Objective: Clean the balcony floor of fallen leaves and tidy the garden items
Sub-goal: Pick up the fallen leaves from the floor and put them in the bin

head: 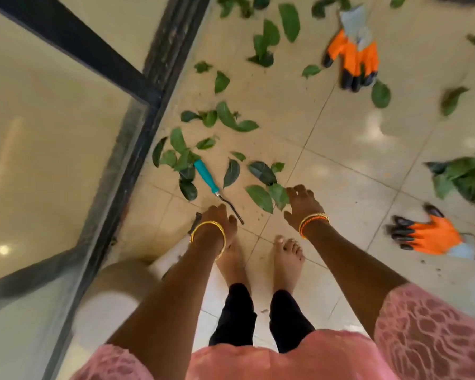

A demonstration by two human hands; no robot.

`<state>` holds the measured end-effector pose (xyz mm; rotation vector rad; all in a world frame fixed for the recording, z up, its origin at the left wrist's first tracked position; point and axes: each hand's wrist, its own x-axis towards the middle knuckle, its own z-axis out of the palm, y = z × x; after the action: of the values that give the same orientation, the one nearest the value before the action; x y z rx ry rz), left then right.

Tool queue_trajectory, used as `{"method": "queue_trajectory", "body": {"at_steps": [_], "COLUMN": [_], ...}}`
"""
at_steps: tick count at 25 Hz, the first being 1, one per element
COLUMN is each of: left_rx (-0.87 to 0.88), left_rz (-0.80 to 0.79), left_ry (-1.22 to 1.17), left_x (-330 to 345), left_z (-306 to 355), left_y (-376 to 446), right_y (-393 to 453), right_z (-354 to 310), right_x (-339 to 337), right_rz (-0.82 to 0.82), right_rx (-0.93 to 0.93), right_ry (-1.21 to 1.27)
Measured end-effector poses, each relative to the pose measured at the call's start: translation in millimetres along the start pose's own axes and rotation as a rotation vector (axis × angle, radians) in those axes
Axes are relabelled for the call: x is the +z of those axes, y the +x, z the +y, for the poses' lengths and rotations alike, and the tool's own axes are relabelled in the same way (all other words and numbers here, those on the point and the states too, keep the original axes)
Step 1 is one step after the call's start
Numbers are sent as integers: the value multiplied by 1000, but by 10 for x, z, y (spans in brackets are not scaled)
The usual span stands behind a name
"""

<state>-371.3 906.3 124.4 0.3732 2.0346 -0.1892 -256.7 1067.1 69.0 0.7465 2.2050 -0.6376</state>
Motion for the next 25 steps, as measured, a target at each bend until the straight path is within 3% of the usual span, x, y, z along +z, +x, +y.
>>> {"method": "queue_trajectory", "body": {"at_steps": [6, 10, 14, 18, 20, 22, 25], "left_rx": [-32, -26, -21, -38, -46, -92, -291], "left_rz": [-7, -12, -37, -91, -102, -145, -241], "left_ry": [-56, -191, -377, -826, -929, -987, -1311], "left_x": [396, 524, 539, 497, 468, 415, 266], "left_z": [-340, -318, -66, 256, 378, 461, 528], "left_y": [777, 849, 957, 840, 739, 660, 577], "right_y": [700, 739, 798, 716, 510, 290, 87], "right_z": [110, 206, 318, 173, -53, -273, -532], "right_x": [915, 1089, 1040, 820, 638, 410, 186], "right_rz": [71, 268, 291, 258, 188, 78, 35], "right_rx": [53, 41, 12, -13, -27, 52, 216], "right_ry": [-45, 23, 110, 384, 592, 807, 1043]}}
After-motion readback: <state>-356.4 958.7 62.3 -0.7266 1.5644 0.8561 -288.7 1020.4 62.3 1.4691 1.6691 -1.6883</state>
